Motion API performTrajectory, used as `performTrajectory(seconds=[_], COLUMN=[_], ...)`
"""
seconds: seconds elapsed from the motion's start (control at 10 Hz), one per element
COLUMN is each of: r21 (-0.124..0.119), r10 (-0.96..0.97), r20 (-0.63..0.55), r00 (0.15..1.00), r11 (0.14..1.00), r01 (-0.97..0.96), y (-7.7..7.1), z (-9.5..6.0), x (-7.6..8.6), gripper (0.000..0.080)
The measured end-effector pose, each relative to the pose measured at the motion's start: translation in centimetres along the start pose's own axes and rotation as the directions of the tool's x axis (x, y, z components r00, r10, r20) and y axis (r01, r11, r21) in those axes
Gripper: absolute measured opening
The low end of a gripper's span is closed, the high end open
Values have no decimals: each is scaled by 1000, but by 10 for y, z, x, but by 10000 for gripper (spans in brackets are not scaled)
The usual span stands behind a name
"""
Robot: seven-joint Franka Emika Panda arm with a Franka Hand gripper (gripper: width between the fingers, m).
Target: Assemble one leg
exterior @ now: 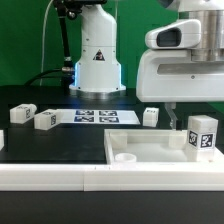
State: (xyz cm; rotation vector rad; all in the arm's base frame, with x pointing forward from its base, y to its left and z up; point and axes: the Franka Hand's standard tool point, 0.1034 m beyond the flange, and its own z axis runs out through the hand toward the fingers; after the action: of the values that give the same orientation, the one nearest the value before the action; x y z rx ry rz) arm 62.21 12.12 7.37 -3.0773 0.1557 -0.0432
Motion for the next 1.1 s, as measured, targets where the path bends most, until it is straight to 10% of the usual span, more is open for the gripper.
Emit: performTrajectory(seconds=[0.5,0.7,1.1], r21=[-15,-16,-16], r10=[-193,-192,-167], r20=[-34,-33,-33], r00=[981,981,985], r11=[981,981,986], r01=[192,192,166], y=[-2,-2,0], z=[2,2,2], x=[2,2,2], gripper=[645,310,290])
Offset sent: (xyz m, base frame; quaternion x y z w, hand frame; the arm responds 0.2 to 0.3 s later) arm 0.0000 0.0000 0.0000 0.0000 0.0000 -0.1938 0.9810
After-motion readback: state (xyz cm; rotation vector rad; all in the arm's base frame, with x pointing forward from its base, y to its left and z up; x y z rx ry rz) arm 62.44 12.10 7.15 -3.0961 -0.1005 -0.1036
